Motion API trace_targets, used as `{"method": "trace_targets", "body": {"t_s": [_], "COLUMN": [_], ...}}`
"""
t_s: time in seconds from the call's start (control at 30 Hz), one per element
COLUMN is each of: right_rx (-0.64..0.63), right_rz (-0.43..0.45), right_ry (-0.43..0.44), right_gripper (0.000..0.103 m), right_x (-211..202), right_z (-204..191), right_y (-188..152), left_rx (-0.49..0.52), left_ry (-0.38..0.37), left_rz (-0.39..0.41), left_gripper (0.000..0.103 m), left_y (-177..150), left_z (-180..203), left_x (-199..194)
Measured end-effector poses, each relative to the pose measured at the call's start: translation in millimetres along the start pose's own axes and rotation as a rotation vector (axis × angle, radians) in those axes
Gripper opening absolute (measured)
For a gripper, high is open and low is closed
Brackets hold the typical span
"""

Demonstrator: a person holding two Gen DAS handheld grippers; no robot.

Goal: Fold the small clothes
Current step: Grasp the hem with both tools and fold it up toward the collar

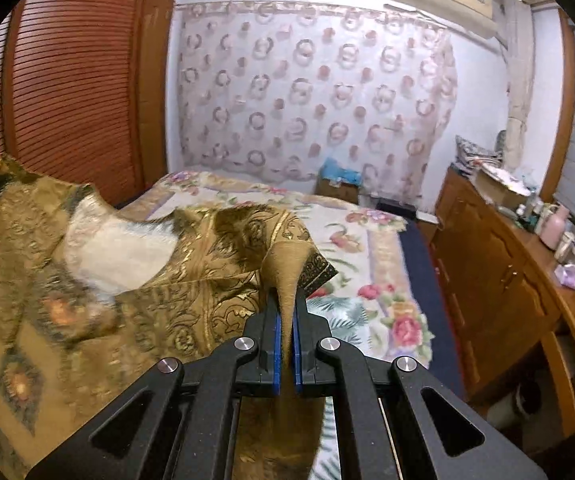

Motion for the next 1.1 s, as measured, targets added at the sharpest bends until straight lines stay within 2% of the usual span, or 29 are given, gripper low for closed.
{"method": "trace_targets", "body": {"t_s": [0.23,0.43,0.63,0.73,0.9,1.1], "right_rx": [-0.04,0.018,0.062,0.075,0.093,0.149], "right_rz": [-0.024,-0.003,-0.022,-0.06,-0.099,-0.14], "right_ry": [0.062,0.112,0.151,0.168,0.185,0.205], "right_gripper": [0.004,0.004,0.004,0.004,0.004,0.004], "right_x": [-44.2,-104.9,-145.6,-151.2,-178.7,-186.6], "right_z": [-6.0,6.8,13.8,15.3,14.5,22.0], "right_y": [-65.5,-121.2,-170.7,-185.5,-199.9,-205.5], "left_rx": [0.033,0.021,-0.013,0.017,0.004,-0.012], "left_ry": [-0.039,-0.06,-0.1,-0.093,-0.101,-0.069], "left_rz": [-0.029,-0.018,-0.037,-0.049,-0.095,-0.156], "left_gripper": [0.004,0.004,0.004,0.004,0.004,0.004], "left_y": [-59.7,-104.5,-148.6,-172.1,-196.4,-226.6], "left_z": [18.3,22.8,29.0,35.9,35.3,36.3], "left_x": [-35.4,-82.3,-111.9,-126.0,-141.7,-137.2]}}
Point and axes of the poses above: each gripper's, at about its wrist camera, not at the fingertips, and x roughly the way its jaws point, z to its right, y to its top, the point moved 6 cm from there along x, roughly the way its jaws point, and after that the axes turned 4 degrees about -z, right-handed, at the moved point
